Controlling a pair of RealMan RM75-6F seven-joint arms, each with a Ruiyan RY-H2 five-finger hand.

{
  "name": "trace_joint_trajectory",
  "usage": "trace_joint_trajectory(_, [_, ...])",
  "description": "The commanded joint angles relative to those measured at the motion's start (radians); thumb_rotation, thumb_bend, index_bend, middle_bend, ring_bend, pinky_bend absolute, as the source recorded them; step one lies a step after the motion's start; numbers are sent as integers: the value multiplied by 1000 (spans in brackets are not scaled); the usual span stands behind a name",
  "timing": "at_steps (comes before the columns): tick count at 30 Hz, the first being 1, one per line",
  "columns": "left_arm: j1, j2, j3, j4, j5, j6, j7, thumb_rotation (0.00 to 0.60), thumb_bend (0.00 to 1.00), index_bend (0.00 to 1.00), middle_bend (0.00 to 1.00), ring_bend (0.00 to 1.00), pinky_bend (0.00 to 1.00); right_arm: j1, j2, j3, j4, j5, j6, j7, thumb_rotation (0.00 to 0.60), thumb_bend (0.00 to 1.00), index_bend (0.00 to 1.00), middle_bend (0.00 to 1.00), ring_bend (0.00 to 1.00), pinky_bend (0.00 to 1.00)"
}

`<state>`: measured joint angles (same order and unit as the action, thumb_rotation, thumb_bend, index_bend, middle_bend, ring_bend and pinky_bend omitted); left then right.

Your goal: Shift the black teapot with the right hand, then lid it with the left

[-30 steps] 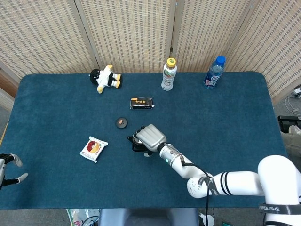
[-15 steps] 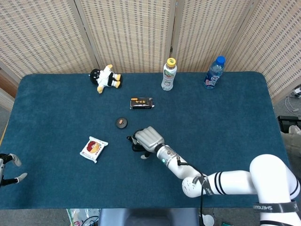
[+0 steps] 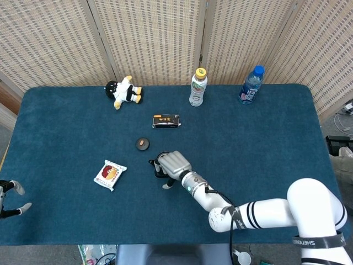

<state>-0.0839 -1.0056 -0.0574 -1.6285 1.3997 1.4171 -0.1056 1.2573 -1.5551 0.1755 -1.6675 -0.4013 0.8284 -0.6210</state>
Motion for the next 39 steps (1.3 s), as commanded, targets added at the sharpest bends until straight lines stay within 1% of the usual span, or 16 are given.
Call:
trace_joint_trajectory(1, [0,0,0,0,0,0,0,600,106,580,533,377,477,7,-1,-7,1,14,6,-1,600,78,414,483,358,624])
trace_joint_trajectory(11, [0,0,-2,1,-3,-2,0,600,106,580,533,377,477,32,3,-24,10,72,-12,4,600,78,419,487,361,636])
trace_joint_trajectory(28, [3,3,-4,-1,-1,3,-4,600,106,580,533,377,477,73,0,-45,10,156,-5,5,600,77,447,514,391,725])
trace_joint_trajectory(34, [4,4,-5,-1,-2,4,-7,600,106,580,533,377,477,82,-2,-43,16,184,-20,17,600,78,458,528,404,757])
trace_joint_trajectory(39, [5,6,-5,-2,-1,6,-9,600,106,580,533,377,477,86,-4,-41,21,191,-23,27,600,77,458,529,407,761])
